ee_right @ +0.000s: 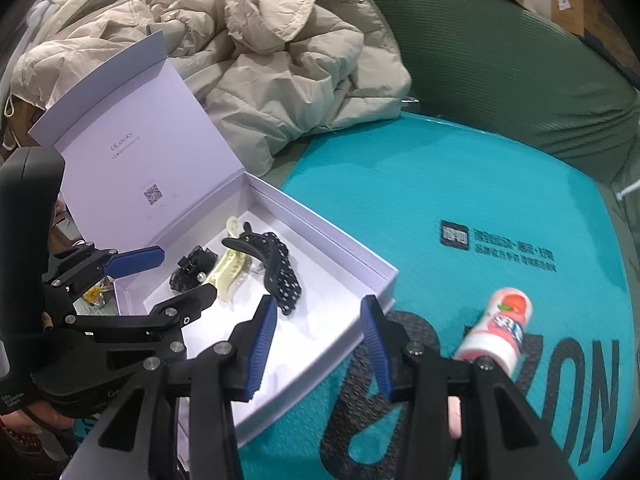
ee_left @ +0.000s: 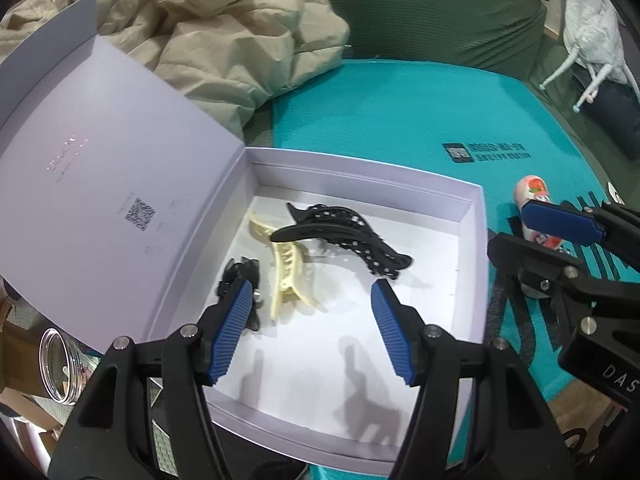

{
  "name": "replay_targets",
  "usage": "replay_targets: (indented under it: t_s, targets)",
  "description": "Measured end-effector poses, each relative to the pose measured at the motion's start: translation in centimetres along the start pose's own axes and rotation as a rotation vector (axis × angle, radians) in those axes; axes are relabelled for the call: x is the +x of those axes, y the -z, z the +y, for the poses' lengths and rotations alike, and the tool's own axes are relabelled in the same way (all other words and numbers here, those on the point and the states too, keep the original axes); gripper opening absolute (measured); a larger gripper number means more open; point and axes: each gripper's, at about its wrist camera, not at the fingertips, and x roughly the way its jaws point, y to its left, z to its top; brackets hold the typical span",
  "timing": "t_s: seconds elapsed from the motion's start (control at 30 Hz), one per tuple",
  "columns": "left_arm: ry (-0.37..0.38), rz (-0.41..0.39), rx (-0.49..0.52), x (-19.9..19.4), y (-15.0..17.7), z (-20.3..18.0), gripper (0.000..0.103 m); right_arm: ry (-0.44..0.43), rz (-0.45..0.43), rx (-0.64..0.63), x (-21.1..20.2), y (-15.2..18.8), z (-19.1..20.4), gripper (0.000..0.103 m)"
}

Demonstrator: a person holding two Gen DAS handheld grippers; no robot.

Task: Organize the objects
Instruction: 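Withdraw both tools from the box back toward the remaining items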

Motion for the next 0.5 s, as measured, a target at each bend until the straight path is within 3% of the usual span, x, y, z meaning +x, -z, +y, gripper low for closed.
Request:
replay_targets:
  t_s: [0.5]
  targets:
    - [0.046,0.008,0.097,-0.3,0.9,-5.3,0.061,0.056,-0.014,0.09,-2.6,3.6,-3.5,0.047]
